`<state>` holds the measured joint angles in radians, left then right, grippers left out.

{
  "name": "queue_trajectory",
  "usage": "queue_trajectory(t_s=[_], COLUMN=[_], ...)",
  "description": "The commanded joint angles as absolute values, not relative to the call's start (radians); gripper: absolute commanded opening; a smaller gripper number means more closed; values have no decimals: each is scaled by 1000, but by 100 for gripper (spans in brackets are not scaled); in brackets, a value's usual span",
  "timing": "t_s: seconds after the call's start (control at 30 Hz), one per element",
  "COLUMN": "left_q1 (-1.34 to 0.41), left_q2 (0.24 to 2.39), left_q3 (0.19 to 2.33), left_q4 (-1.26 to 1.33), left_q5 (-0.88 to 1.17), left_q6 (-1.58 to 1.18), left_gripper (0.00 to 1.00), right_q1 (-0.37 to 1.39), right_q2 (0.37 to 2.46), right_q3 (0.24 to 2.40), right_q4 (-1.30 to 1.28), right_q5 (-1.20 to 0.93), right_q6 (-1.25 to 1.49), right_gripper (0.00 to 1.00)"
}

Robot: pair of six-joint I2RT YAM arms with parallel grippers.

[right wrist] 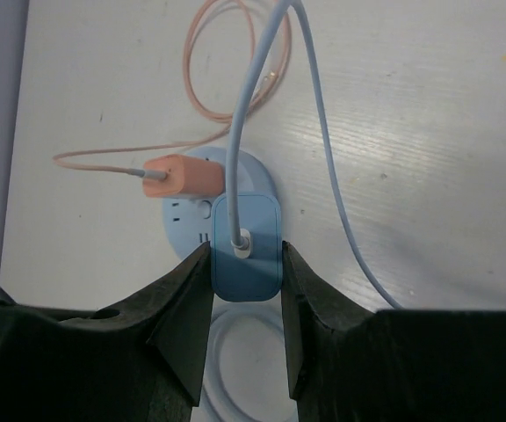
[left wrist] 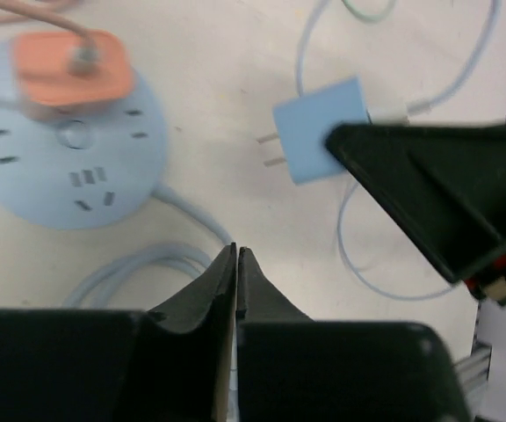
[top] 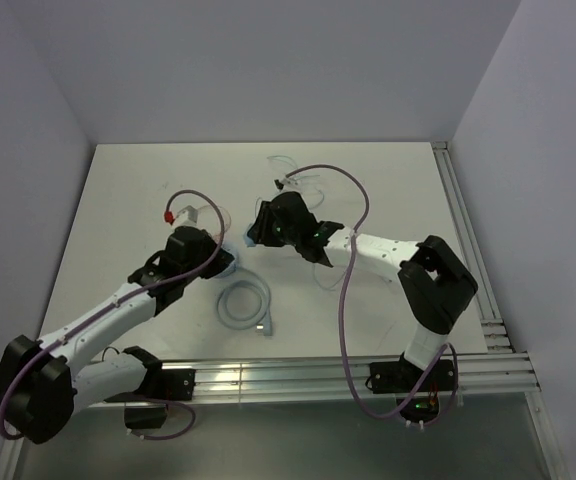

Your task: Insert the plug

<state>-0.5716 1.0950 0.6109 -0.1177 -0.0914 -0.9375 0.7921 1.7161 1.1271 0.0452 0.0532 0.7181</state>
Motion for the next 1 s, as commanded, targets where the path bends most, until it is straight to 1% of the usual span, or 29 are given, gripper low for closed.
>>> queue_trajectory(t_s=[0.0, 0.07, 0.17, 0.33, 0.5, 0.57, 0.6, 0.63, 0.73, 0.97], left_q1=[-502, -428, -365, -275, -247, -238, -229, -224, -207, -195], left_q2=[1049, 1026, 1048, 1147, 1193, 1213, 1219, 1223, 1223, 1198], left_q3=[549, 491, 437, 433, 443, 442, 436, 433, 422, 407], left_q4=[-204, -178, -108, -20, 25, 37, 41, 47, 66, 74], left_q5=[-158, -115, -88, 9, 29, 40, 47, 55, 66, 64], left_q6=[-936, -931, -928, -911, -908, -907, -910, -911, -914, -923], left_gripper=[5, 3, 5, 3, 6, 12, 17, 24, 27, 31], right_q1=[825, 853, 880, 888, 897, 900, 905, 910, 925, 954], right_q2=[1733, 1746, 1793, 1870, 1924, 1933, 1942, 1947, 1967, 1985], right_q3=[1167, 1176, 1218, 1269, 1325, 1335, 1339, 1350, 1368, 1382], right_q4=[153, 188, 186, 178, 137, 133, 132, 129, 118, 81], right_q5=[83, 101, 118, 133, 169, 178, 182, 187, 212, 299], right_q6=[690, 666, 621, 594, 557, 540, 537, 529, 508, 480], right_gripper=[0, 0, 0, 0, 0, 0, 0, 0, 0, 0])
